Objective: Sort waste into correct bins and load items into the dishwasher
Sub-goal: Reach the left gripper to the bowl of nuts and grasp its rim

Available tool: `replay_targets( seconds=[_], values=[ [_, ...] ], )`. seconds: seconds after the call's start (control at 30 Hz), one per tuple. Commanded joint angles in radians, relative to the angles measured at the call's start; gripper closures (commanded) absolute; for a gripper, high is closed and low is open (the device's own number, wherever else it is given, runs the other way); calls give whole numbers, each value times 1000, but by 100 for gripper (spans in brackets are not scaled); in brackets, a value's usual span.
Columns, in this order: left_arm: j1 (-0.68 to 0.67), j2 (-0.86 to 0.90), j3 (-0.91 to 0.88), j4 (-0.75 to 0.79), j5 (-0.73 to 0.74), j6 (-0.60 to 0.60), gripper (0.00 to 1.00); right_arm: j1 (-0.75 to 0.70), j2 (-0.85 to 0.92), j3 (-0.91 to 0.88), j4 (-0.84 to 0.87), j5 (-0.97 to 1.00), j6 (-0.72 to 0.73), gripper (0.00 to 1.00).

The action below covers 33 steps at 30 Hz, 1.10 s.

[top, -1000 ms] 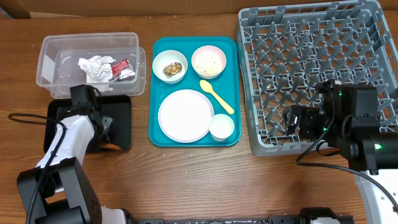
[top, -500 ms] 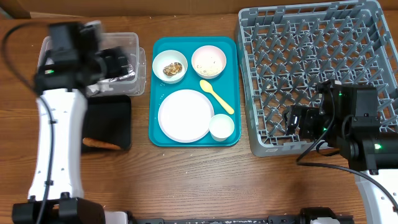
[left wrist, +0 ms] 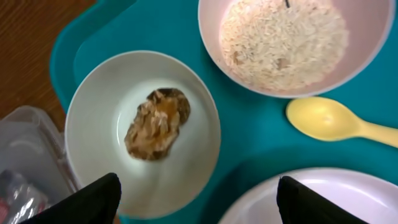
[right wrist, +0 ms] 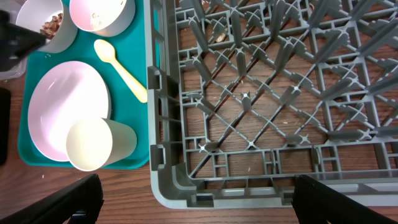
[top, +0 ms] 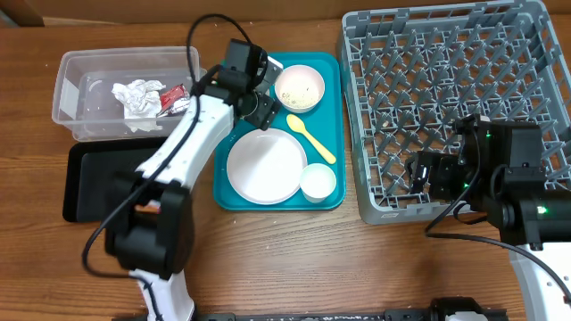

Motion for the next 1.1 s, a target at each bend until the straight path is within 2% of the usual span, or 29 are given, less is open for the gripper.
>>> replay_targets(
  seconds=[0.0, 0.1, 0.23, 0.3, 0.37, 0.6, 0.77, 0.9, 1.07],
  values=[
    [2, 68, 6, 45, -12, 89, 20, -3, -5, 3, 3, -6, 3, 0],
    [2, 97, 6, 72, -11, 90, 22, -3, -5, 2, 3, -5, 3, 0],
    [0, 117, 6, 68, 7, 86, 56, -3, -5, 2, 4, -6, 3, 0],
    [-3, 124, 6, 67, 6, 76, 62, -3, -5, 2, 4, -5, 3, 0],
    [-3, 130, 6, 68, 6, 53, 65, -3, -5, 2, 4, -5, 3, 0],
    [-3, 166, 6, 76, 6, 45, 66, -3, -5, 2, 4, -5, 3, 0],
    [-3, 172, 7, 84, -1, 44, 78, -3, -5, 2, 4, -5, 3, 0],
    [-3, 163, 25, 92, -6, 18, 95, -3, -5, 2, 3, -6, 3, 0],
    [-3, 135, 114, 5, -9, -37, 96, -3, -5, 2, 3, -6, 3, 0]
  ],
)
